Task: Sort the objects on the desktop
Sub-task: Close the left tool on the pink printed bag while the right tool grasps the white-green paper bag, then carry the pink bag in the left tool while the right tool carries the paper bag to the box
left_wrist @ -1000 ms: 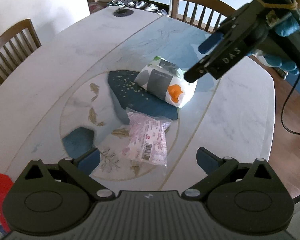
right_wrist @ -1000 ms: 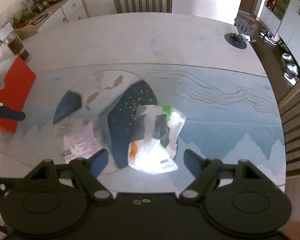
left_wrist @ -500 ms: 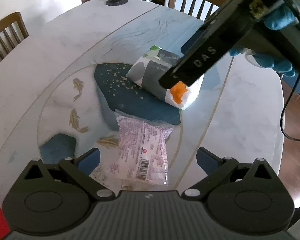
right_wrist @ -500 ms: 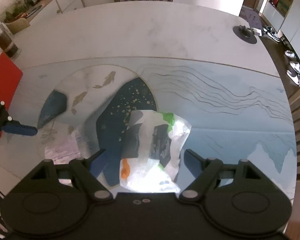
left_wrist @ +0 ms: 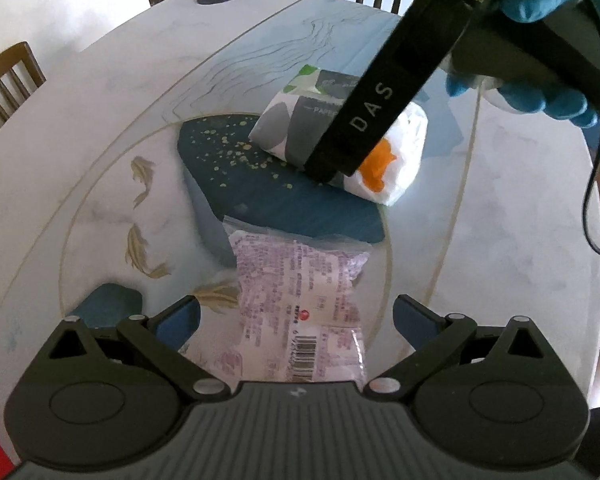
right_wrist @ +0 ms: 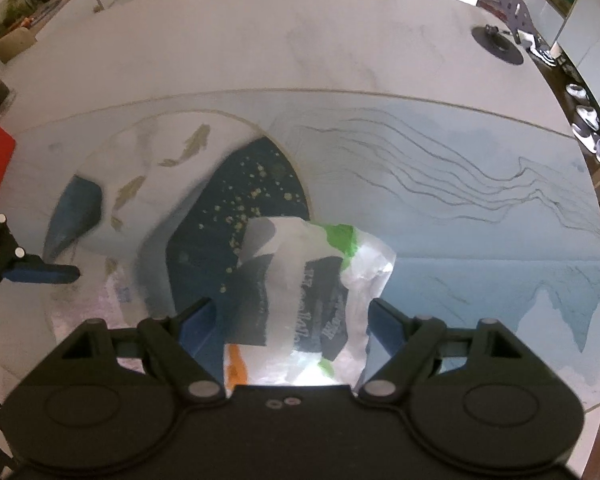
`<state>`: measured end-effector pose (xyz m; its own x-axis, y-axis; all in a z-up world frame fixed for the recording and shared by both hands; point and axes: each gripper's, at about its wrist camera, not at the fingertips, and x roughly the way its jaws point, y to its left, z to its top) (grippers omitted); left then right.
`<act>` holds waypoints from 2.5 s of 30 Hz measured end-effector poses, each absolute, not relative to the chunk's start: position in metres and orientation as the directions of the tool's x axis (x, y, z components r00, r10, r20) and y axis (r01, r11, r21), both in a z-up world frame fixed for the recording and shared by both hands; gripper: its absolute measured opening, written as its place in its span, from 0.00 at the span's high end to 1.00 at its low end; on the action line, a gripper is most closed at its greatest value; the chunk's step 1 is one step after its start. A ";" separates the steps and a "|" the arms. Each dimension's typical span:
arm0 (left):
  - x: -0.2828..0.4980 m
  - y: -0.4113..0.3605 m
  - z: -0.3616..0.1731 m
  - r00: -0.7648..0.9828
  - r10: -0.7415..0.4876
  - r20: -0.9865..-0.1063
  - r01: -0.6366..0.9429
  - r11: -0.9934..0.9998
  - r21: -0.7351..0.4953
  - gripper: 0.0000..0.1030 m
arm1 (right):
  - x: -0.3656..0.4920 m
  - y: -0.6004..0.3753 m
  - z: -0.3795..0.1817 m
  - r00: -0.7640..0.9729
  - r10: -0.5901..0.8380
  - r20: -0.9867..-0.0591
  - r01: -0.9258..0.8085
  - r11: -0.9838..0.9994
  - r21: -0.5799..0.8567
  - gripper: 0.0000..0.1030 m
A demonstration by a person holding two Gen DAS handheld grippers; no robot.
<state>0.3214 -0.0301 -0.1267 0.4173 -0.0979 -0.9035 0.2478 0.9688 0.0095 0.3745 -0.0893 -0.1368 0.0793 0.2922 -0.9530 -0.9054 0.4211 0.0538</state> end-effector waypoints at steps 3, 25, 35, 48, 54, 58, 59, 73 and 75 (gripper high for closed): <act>0.323 -0.028 -0.131 0.415 -0.093 -0.905 0.237 0.972 0.008 0.00 | 0.374 -0.090 -0.141 0.081 0.280 -0.956 -0.905 0.422 0.047 0.19; 0.326 -0.033 -0.131 0.417 -0.076 -0.906 0.245 0.969 0.031 0.30 | 0.370 -0.089 -0.145 0.101 0.244 -0.964 -0.910 0.415 0.010 0.21; 0.325 -0.036 -0.127 0.424 -0.061 -0.904 0.236 0.971 0.045 0.46 | 0.368 -0.094 -0.139 0.090 0.246 -0.965 -0.907 0.421 0.023 0.40; 0.317 -0.024 -0.108 0.425 -0.064 -0.903 0.176 0.984 0.013 0.47 | 0.356 -0.105 -0.118 0.078 0.265 -0.961 -0.914 0.404 0.037 0.51; 0.309 -0.021 -0.091 0.434 -0.066 -0.898 0.164 0.986 0.007 0.47 | 0.343 -0.110 -0.104 0.066 0.276 -0.959 -0.922 0.385 0.048 0.51; 0.301 -0.020 -0.078 0.440 -0.069 -0.895 0.156 0.988 0.001 0.47 | 0.334 -0.115 -0.094 0.054 0.283 -0.957 -0.927 0.371 0.057 0.51; 0.299 -0.020 -0.076 0.442 -0.071 -0.894 0.155 0.988 -0.002 0.47 | 0.332 -0.117 -0.091 0.052 0.282 -0.958 -0.928 0.368 0.059 0.51; 0.273 -0.009 -0.047 0.449 -0.076 -0.890 0.126 0.992 -0.021 0.47 | 0.303 -0.129 -0.069 0.026 0.288 -0.957 -0.938 0.339 0.077 0.51; 0.269 -0.008 -0.044 0.449 -0.078 -0.890 0.119 0.993 -0.026 0.47 | 0.298 -0.130 -0.066 0.022 0.289 -0.957 -0.939 0.334 0.079 0.51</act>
<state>0.2695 -0.0079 -0.0445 0.4493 -0.0776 -0.8900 0.1193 0.9925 -0.0264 0.2984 -0.1304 -0.0655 0.0219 0.2888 -0.9571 -0.9393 0.3338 0.0792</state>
